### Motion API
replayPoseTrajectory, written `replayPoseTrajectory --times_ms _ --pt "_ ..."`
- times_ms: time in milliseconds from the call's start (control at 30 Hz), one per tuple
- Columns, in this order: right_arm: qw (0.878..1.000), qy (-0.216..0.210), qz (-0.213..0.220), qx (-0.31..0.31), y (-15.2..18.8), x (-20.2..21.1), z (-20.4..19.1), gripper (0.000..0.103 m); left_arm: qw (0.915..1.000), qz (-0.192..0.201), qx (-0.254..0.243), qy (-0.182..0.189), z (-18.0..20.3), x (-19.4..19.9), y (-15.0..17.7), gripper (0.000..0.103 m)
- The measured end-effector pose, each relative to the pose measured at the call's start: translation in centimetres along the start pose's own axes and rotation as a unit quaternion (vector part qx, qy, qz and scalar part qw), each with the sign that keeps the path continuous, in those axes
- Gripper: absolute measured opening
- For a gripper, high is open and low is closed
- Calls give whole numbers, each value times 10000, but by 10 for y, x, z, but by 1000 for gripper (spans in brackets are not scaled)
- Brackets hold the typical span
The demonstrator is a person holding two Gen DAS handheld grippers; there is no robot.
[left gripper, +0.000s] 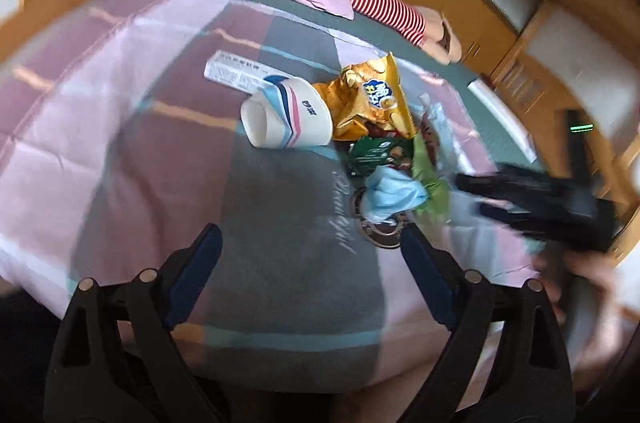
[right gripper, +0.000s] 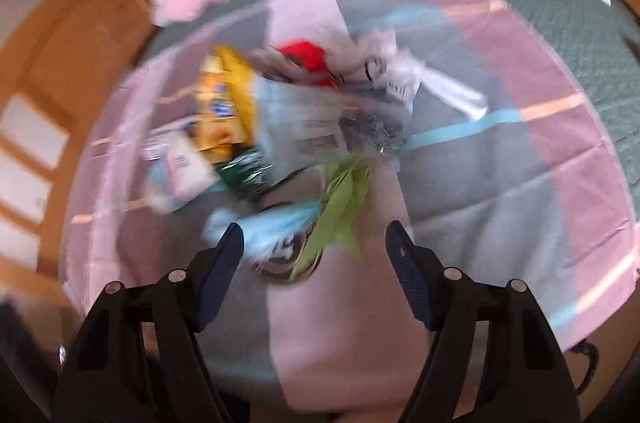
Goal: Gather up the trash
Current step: 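Grasp the blue mask with the left gripper while the right grasps the green bag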
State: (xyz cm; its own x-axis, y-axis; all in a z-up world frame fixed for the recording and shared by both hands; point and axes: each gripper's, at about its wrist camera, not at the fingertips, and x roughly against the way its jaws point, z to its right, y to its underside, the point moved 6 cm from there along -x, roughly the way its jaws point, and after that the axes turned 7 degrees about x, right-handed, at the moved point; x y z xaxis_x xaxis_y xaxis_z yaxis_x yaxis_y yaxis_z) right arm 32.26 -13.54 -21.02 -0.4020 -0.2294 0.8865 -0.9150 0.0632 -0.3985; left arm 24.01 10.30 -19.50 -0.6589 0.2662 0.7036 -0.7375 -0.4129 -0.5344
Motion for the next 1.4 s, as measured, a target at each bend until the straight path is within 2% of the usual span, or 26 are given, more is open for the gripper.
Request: replayPoseTrajectory --times_ms 33,100,133,167,233,333,433,567,633,767,900,1000,1033,1067,1133,1167,1233,1300,1400 --pt "9999 49 -104 -98 -3 -12 3 64 10000 11 53 -2 -2 0 0 93" --pt "9986 -7 -342 -405 -7 -38 11 49 9999 4 70 -83 -3 -2 0 94" --pt "9981 -51 -403 -463 -7 -44 11 30 9999 -4 54 -104 -2 -3 1 94" --pt "9978 -125 -457 -467 -5 -48 9 24 9999 11 54 -125 -2 -3 1 94" --pt "9974 -436 -511 -260 5 -44 -7 24 9997 64 161 -152 -5 -3 -2 94" --pt "9935 -921 -669 61 26 -36 -36 24 9979 -1 643 -117 -17 -5 -5 95" --pt "9899 -1188 -748 203 36 -30 -52 24 9955 -88 936 -88 -27 -7 -3 96" --pt "9929 -907 -696 315 40 -29 -51 25 9945 -169 1001 -245 -31 -14 -4 98" --pt "9931 -910 -717 205 42 -29 -46 26 9941 -412 939 -364 -30 -24 0 98" --pt "9939 -832 -710 138 42 -32 -30 27 9934 -757 826 -254 -24 -35 9 98" --pt "9942 -790 -715 -153 35 -35 -24 35 9962 -676 417 -366 -16 -39 11 95" --pt "9955 -627 -699 -114 34 -32 -20 35 9952 -841 79 -485 -9 -52 16 85" --pt "9957 -596 -707 -92 35 -32 -21 35 9939 -976 -13 -511 -7 -59 19 74" --pt "9957 -590 -714 -73 35 -31 -21 35 9925 -1104 -83 -516 -6 -65 23 58" --pt "9955 -618 -716 -61 37 -31 -22 35 9891 -1335 -215 -580 -5 -78 29 41" --pt "9956 -615 -710 -55 37 -31 -23 35 9889 -1333 -256 -608 -5 -80 29 31" --pt "9958 -598 -689 -20 38 -31 -26 34 9897 -1249 -346 -613 -3 -81 28 19" --pt "9963 -583 -633 51 37 -27 -29 27 9913 -1156 -313 -536 -2 -79 26 15" --pt "9975 -503 -477 112 34 -17 -26 24 9933 -984 -188 -570 -6 -74 20 12"
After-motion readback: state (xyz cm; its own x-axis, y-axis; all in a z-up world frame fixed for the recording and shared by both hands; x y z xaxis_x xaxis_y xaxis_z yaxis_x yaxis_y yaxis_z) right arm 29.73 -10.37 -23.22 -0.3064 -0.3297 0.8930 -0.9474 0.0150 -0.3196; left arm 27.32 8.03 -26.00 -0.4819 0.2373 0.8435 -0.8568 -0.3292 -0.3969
